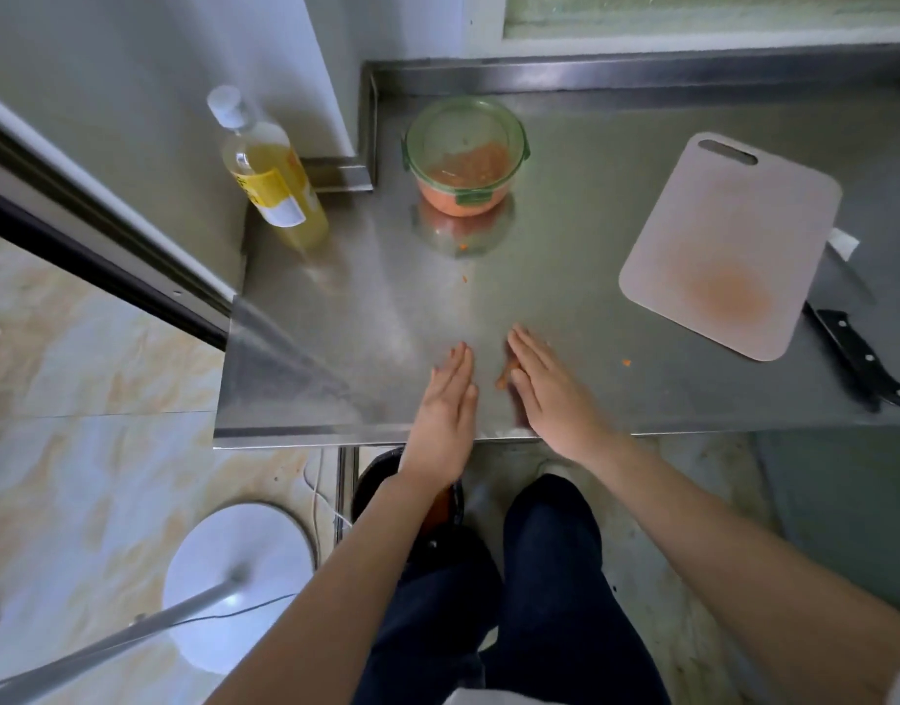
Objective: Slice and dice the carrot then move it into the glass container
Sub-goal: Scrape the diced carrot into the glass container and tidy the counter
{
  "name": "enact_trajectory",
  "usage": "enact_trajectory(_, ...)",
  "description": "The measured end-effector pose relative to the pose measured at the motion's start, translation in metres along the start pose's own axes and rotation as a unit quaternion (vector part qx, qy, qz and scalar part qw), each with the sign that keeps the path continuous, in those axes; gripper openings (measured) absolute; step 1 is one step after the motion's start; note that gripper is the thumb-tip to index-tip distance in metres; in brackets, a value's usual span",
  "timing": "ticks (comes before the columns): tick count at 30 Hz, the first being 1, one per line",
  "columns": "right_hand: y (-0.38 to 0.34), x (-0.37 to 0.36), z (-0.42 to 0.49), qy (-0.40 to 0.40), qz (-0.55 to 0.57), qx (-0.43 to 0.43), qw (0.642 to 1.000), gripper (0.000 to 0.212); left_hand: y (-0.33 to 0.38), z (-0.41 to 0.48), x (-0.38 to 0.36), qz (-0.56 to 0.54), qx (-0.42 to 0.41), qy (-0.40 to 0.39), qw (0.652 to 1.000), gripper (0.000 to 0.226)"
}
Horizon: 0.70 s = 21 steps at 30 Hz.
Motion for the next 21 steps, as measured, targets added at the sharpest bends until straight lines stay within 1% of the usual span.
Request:
enact_trajectory(1, 0.002, 0.006, -0.003, -0.003, 0.003, 0.008, 1.0, 0.057, 0.01, -0.001, -0.005, -0.033, -0.013, -0.028, 0.999, 0.044)
enact_trajectory(2, 0.007, 0.012, -0.007, -0.005, 0.002, 0.012, 1.0, 0.058, 0.015, -0.001, -0.008, -0.055, -0.021, -0.037, 0.998, 0.043)
enact_trajectory(3, 0.013, 0.018, -0.012, -0.004, -0.003, 0.016, 1.0, 0.061, 0.017, 0.001, -0.007, -0.062, -0.025, -0.022, 0.998, 0.043)
enact_trajectory(4, 0.023, 0.025, -0.018, 0.004, -0.015, 0.013, 1.0, 0.064, 0.014, 0.004, -0.005, -0.051, -0.025, 0.009, 0.998, 0.043)
enact_trajectory(5, 0.034, 0.032, -0.025, 0.02, -0.031, 0.0, 0.999, 0.067, 0.009, 0.007, -0.002, -0.021, -0.018, 0.048, 0.998, 0.046)
enact_trajectory(6, 0.047, 0.039, -0.032, 0.041, -0.051, -0.028, 0.997, 0.068, 0.002, 0.012, 0.002, 0.021, 0.0, 0.085, 0.996, 0.048)
enact_trajectory(7, 0.06, 0.045, -0.039, 0.065, -0.071, -0.078, 0.992, 0.067, -0.004, 0.016, 0.006, 0.068, 0.025, 0.112, 0.991, 0.049)
enact_trajectory(8, 0.07, 0.048, -0.046, 0.084, -0.089, -0.146, 0.982, 0.066, -0.011, 0.019, 0.008, 0.114, 0.055, 0.124, 0.984, 0.049)
enact_trajectory(10, 0.077, 0.046, -0.055, 0.087, -0.11, -0.277, 0.95, 0.064, -0.02, 0.022, 0.004, 0.184, 0.092, 0.122, 0.971, 0.05)
enact_trajectory(11, 0.072, 0.039, -0.056, 0.082, -0.111, -0.305, 0.942, 0.065, -0.018, 0.023, 0.0, 0.197, 0.085, 0.116, 0.97, 0.051)
enact_trajectory(12, 0.063, 0.031, -0.054, 0.082, -0.102, -0.303, 0.944, 0.068, -0.014, 0.024, -0.007, 0.194, 0.064, 0.106, 0.973, 0.051)
enact_trajectory(13, 0.052, 0.022, -0.05, 0.081, -0.086, -0.28, 0.953, 0.07, -0.007, 0.025, -0.016, 0.176, 0.04, 0.085, 0.98, 0.05)
enact_trajectory(15, 0.028, 0.005, -0.04, 0.065, -0.04, -0.203, 0.976, 0.071, 0.009, 0.026, -0.034, 0.123, -0.012, 0.021, 0.992, 0.051)
enact_trajectory(17, 0.013, -0.002, -0.033, 0.054, -0.017, -0.126, 0.99, 0.065, 0.029, 0.022, -0.047, 0.049, -0.042, -0.051, 0.997, 0.049)
enact_trajectory(19, 0.009, 0.006, -0.03, 0.033, 0.012, -0.093, 0.995, 0.054, 0.04, 0.019, -0.05, -0.035, -0.04, -0.108, 0.993, 0.045)
enact_trajectory(20, 0.011, 0.012, -0.03, 0.038, 0.027, -0.077, 0.996, 0.053, 0.042, 0.02, -0.047, -0.062, -0.038, -0.111, 0.991, 0.045)
enact_trajectory(21, 0.017, 0.019, -0.03, 0.06, 0.032, -0.069, 0.995, 0.053, 0.041, 0.023, -0.042, -0.071, -0.039, -0.096, 0.992, 0.045)
Point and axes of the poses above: each hand's wrist, its own z-axis towards the middle knuckle, its own x-axis out of the back of the hand, y = z × x, the point moved 2 cm from there along z, towards the middle knuckle, and after that the axes turned 10 degrees about x, right-handed, at the moved point
